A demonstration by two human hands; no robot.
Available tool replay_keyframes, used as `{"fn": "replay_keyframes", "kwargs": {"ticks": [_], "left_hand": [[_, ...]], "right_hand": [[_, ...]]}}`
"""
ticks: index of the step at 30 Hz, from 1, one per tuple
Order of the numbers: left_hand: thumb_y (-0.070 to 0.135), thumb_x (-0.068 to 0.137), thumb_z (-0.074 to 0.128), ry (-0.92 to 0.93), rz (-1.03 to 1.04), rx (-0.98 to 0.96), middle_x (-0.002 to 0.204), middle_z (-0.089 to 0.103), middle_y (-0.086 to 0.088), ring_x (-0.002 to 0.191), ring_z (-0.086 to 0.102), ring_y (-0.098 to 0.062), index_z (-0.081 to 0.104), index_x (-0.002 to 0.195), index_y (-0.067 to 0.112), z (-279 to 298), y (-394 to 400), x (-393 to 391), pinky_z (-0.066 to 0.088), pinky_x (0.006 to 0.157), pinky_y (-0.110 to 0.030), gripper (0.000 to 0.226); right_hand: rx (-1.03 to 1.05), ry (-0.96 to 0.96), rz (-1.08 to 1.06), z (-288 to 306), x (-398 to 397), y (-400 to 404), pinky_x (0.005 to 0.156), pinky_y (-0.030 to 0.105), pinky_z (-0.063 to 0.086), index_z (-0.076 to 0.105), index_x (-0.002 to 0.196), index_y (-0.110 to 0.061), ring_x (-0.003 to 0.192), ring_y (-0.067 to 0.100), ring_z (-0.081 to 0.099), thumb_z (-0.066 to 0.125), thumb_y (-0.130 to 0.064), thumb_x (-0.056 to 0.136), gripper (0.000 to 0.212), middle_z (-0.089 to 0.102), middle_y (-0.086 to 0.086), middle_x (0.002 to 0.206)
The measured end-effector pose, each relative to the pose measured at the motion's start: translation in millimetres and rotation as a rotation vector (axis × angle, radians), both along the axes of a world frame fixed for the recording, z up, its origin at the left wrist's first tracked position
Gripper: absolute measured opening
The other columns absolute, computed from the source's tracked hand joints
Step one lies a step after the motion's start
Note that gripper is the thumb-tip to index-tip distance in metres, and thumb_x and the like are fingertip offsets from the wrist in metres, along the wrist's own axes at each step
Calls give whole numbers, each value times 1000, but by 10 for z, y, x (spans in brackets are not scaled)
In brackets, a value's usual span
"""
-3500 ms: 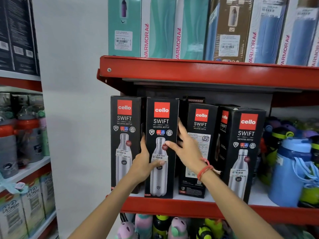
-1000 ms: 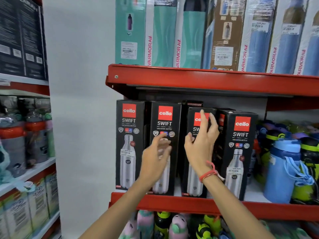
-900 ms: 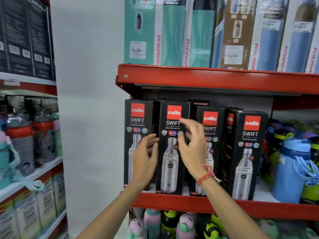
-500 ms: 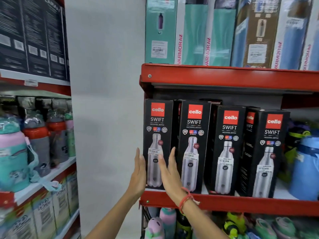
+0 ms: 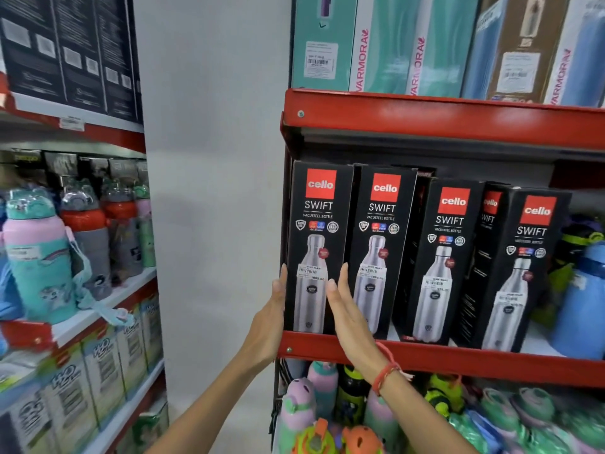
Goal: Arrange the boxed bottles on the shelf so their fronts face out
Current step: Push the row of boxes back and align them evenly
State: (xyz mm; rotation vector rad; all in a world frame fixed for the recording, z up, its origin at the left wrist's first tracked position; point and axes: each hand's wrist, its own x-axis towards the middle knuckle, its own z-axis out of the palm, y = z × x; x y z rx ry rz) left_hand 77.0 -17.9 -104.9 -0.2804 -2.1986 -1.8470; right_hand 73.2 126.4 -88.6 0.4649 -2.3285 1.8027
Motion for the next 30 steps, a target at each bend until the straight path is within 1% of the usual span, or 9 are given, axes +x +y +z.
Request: {"fn": "replay_keyframes", "kwargs": {"ticks": [6,8,11,13,15,19,21,25,30], "left_hand": [[93,65,7,15,50,-35,154,34,10,138,39,-18,15,122,82,6,58,114,30,116,-48,59],[90,70,7,24,89,-51,152,36,12,137,40,-17,16,124,80,9,91,159,30,117,-44,56],[71,89,14,75,276,-94,145,49,8,130,49,-19,30,140,53,-6,238,219,36,109,-34,57],[54,97,24,216,464,-133,135,54,6,124,52,-15,46,138,31,9,385,261,41,107,-36,51],[41,99,34,347,495,-119,122,55,9,113,55,-4,54,127,26,53,554,279,46,99,-30,38],[42,100,34,230,152,-179,141,48,14,116,43,19,42,141,29,146,914,267,30,93,0,43],[49,98,28,137,73,-152,154,31,13,134,29,9,25,150,27,127,1065,246,18,105,-7,57],[59,93,19,-2,48,-68,162,7,9,147,10,-6,1,153,26,32,1271,194,6,110,-19,71],[67,86,10,-69,75,-4,162,11,7,146,13,-7,1,153,27,27,1385,162,8,107,-18,79]], "right_hand": [[57,29,17,-13,17,54,116,38,17,-8,147,-49,147,14,16,27,-61,93,66,12,-13,161],[136,44,-12,-19,13,79,113,39,27,-5,148,-48,143,21,30,28,-59,94,64,21,-3,160],[121,90,-194,24,22,171,91,45,51,27,147,-40,102,30,67,35,-51,97,52,60,26,124],[8,175,-354,49,-1,300,85,31,53,51,137,-30,99,27,68,44,-38,98,41,70,20,114],[-38,250,-474,66,-27,450,86,24,44,58,131,-20,107,21,63,48,-27,98,36,65,8,123],[-73,190,-479,6,-133,700,105,39,41,45,139,-20,123,22,49,51,-27,96,44,43,8,139],[-47,121,-420,-34,-141,768,112,44,33,35,146,-22,135,23,39,50,-33,96,53,35,7,149],[-60,12,-276,-68,-104,848,113,33,21,18,153,-23,145,19,24,43,-41,98,63,23,3,159],[-16,-94,-135,-40,-59,888,108,31,24,0,152,-37,144,21,28,30,-48,99,62,19,-7,160]]}}
